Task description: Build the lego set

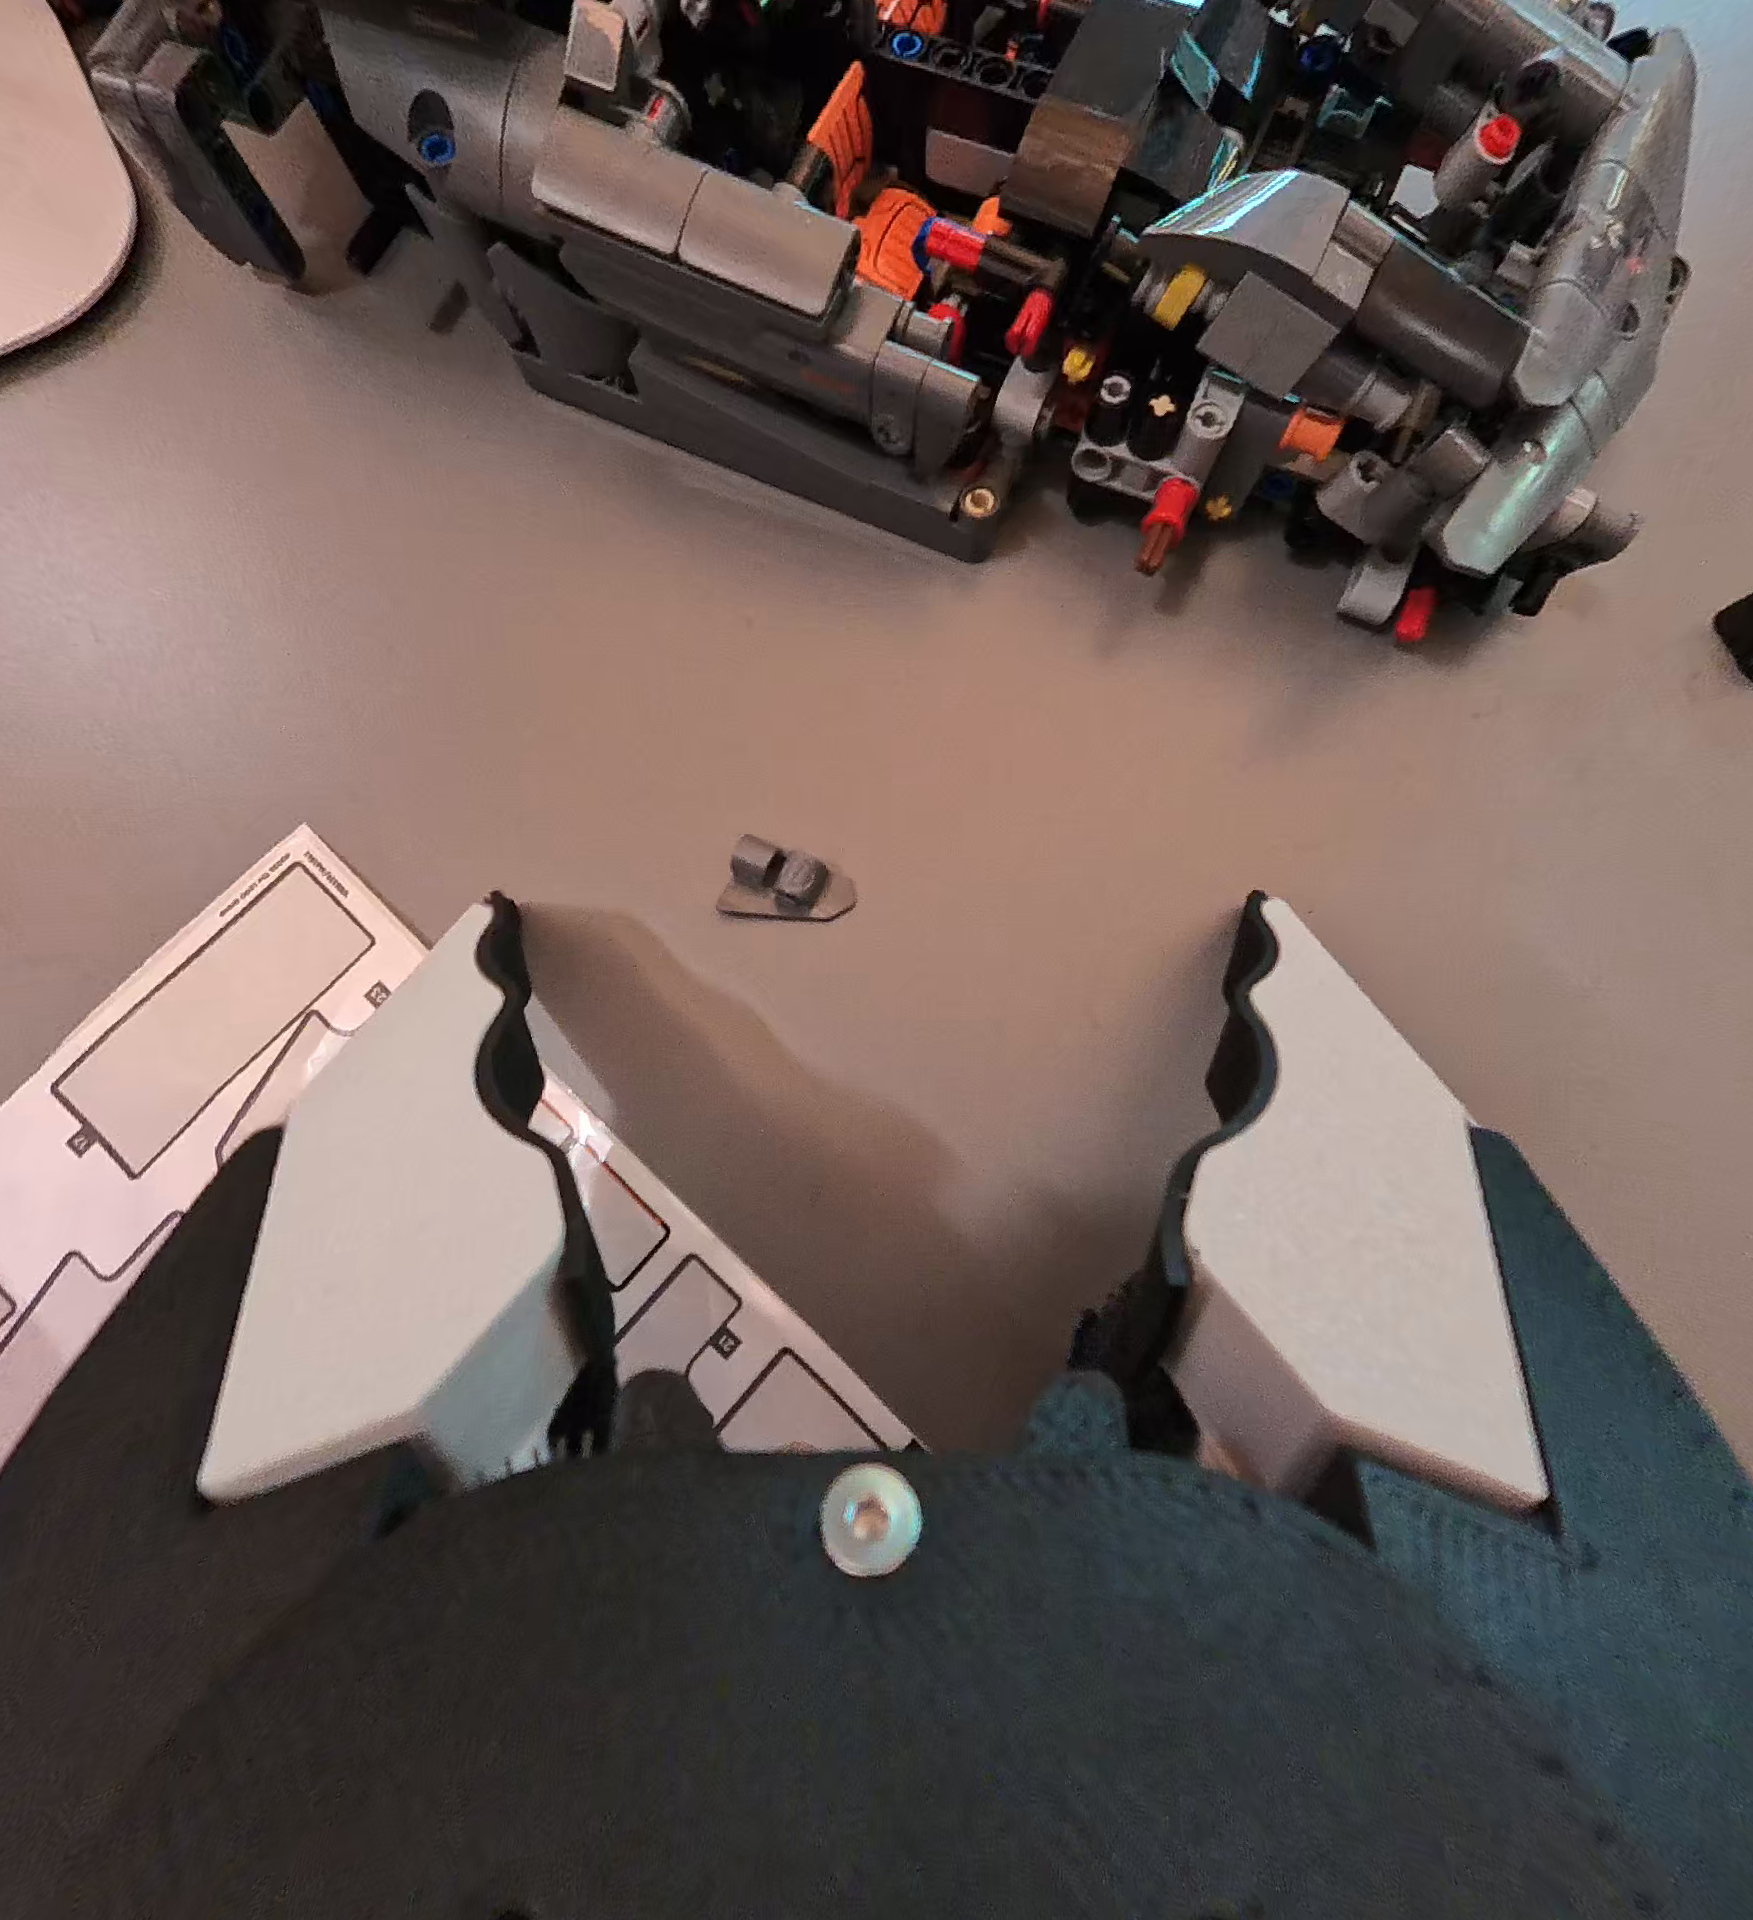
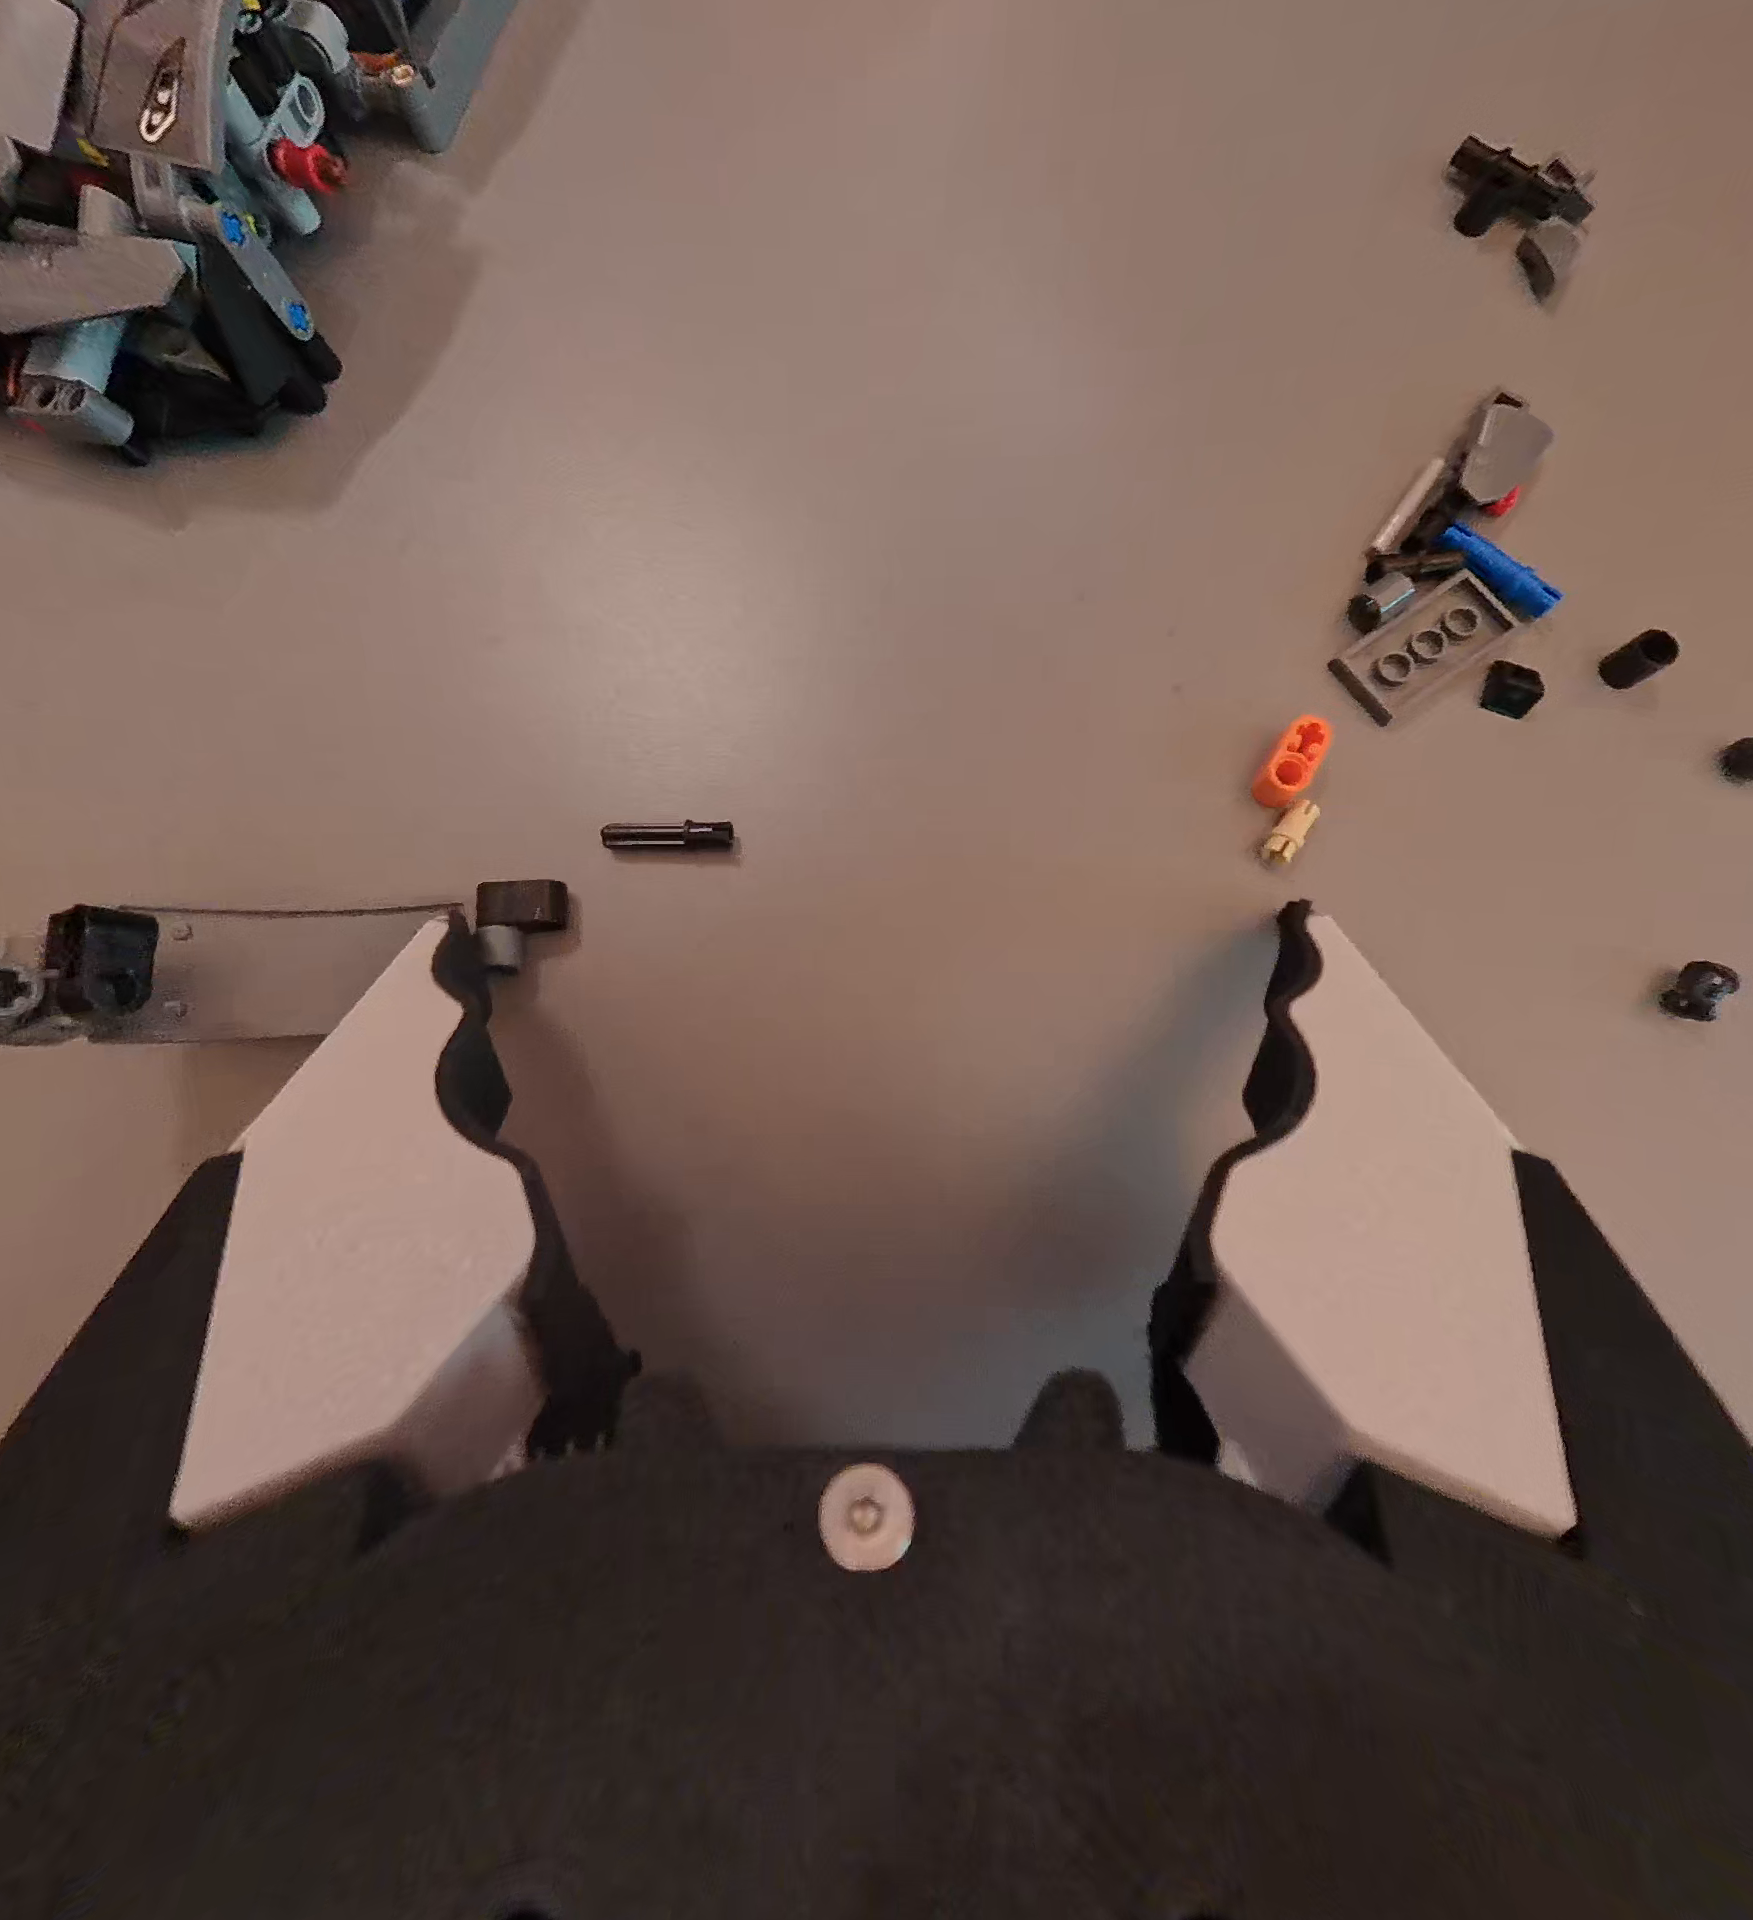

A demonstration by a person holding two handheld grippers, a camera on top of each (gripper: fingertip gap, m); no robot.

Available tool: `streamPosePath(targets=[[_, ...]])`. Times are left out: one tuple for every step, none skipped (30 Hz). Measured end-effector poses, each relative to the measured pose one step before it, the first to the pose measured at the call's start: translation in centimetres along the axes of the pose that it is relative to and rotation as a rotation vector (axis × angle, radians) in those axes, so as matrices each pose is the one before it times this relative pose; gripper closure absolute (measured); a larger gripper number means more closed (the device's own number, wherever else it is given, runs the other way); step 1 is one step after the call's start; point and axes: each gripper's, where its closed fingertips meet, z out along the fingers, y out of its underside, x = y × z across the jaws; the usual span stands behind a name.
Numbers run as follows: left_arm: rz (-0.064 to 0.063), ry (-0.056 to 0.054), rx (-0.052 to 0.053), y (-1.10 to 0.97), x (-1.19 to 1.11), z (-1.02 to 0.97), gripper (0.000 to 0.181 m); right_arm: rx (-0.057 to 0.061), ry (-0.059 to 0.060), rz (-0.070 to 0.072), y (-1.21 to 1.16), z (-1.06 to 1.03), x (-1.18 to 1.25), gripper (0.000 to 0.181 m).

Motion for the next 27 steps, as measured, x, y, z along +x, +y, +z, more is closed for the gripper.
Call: streamPosePath(targets=[[-0.0039,-0.0078,-0.0005,0.027,-0.089,-0.022,0.05,-0.0012,0.0042,0.0028,0.027,0.008,0.062,0.037],[-0.0066,-0.0201,-0.001,0.036,-0.265,-0.028,0.045,-0.0028,0.0041,0.0083,0.06,-0.003,0.091,0.036],[-0.0079,-0.0311,-0.0018,0.054,-0.432,-0.029,0.037,-0.0028,0.0051,0.0091,0.038,0.031,0.134,0.035],[-0.0096,-0.0352,-0.0019,0.111,-0.536,-0.063,0.028,0.0002,0.0167,0.0162,-0.064,0.047,0.354,0.035],[-0.0056,-0.0189,-0.0003,0.111,-0.337,-0.093,0.023,-0.0021,0.0242,0.0236,-0.026,0.064,0.471,0.034],[-0.0078,-0.0014,-0.0028,0.112,-0.017,-0.055,0.023,-0.0026,0.011,0.0108,0.016,0.033,0.25,0.032],[-0.0196,-0.0002,-0.0086,0.187,0.038,-0.004,0.024,-0.002,0.0046,0.0014,0.058,-0.003,0.084,0.03],[-0.0235,0.0079,-0.0124,0.284,0.075,-0.027,0.024,0.0,-0.0002,-0.0008,0.024,-0.035,-0.026,0.031],[-0.024,0.0124,-0.0139,0.309,0.089,0.008,0.025,0.0029,0.0003,-0.0008,-0.021,-0.01,-0.04,0.032],[-0.0015,-0.001,-0.0009,0.008,-0.07,-0.001,0.024,-0.0028,0.0004,-0.0015,0.022,0.054,-0.002,0.031],[0.0014,-0.0034,-0.0002,-0.012,-0.033,0.011,0.024,-0.001,-0.0001,0.0013,-0.027,0.032,-0.009,0.03],[-0.001,0.0004,0.0001,0.007,-0.015,-0.006,0.023,-0.0011,-0.0004,0.0005,-0.014,0.033,0.013,0.029],[-0.0003,0.001,-0.0004,0.005,0.012,0.011,0.023,-0.0006,-0.0011,0.0004,-0.017,0.018,0.031,0.029],[0.0007,0.0002,0.0004,-0.001,0.01,-0.001,0.023,-0.0024,-0.0009,-0.0022,0.016,0.028,-0.009,0.028],[-0.0001,0.0003,-0.0001,0.001,0.004,-0.001,0.023,-0.0036,-0.0023,-0.0063,0.053,0.032,-0.091,0.026],[-0.0001,-0.0004,0.0002,-0.003,-0.005,0.002,0.023,-0.0002,0.0007,-0.0021,-0.007,0.011,-0.045,0.026],[-0.0006,0.0007,-0.0006,0.003,0.001,0.0,0.023,0.0007,-0.0009,0.0013,-0.006,-0.014,0.006,0.026],[0.0,0.0001,0.0,0.003,-0.008,-0.003,0.023,0.0003,0.0002,0.0007,-0.004,0.001,0.012,0.026],[0.0002,-0.0002,0.0002,-0.005,0.006,0.003,0.023,-0.0004,0.0004,-0.0007,0.006,-0.002,-0.004,0.026],[-0.0003,0.0003,-0.0003,0.006,-0.003,-0.004,0.023,0.0002,-0.0002,0.0003,-0.008,0.006,0.002,0.026],[0.0001,0.0,0.0001,-0.001,-0.001,0.0,0.023,-0.0002,0.0002,-0.0003,-0.003,0.004,-0.002,0.026],[0.0,0.0001,-0.0001,0.001,0.002,0.0,0.023,-0.0001,0.0001,-0.0001,0.006,-0.005,-0.005,0.026],[0.0,0.0001,0.0,0.003,-0.008,-0.002,0.023,0.0001,-0.0001,0.0002,-0.002,0.0,0.011,0.026],[0.0,0.0001,0.0,0.0,0.001,0.0,0.023,-0.0002,0.0002,-0.0003,0.003,-0.001,-0.009,0.026],[0.0,0.0,0.0,-0.007,-0.003,0.006,0.023,0.0,0.0,0.0,0.0,0.0,0.001,0.026],[0.0,0.0001,-0.0001,0.001,0.001,-0.001,0.023,0.0,0.0,0.0,-0.012,-0.003,0.007,0.026],[0.0,0.0,0.0,0.0,0.001,0.0,0.023,0.0,0.0,0.0,-0.005,0.005,-0.006,0.026]])
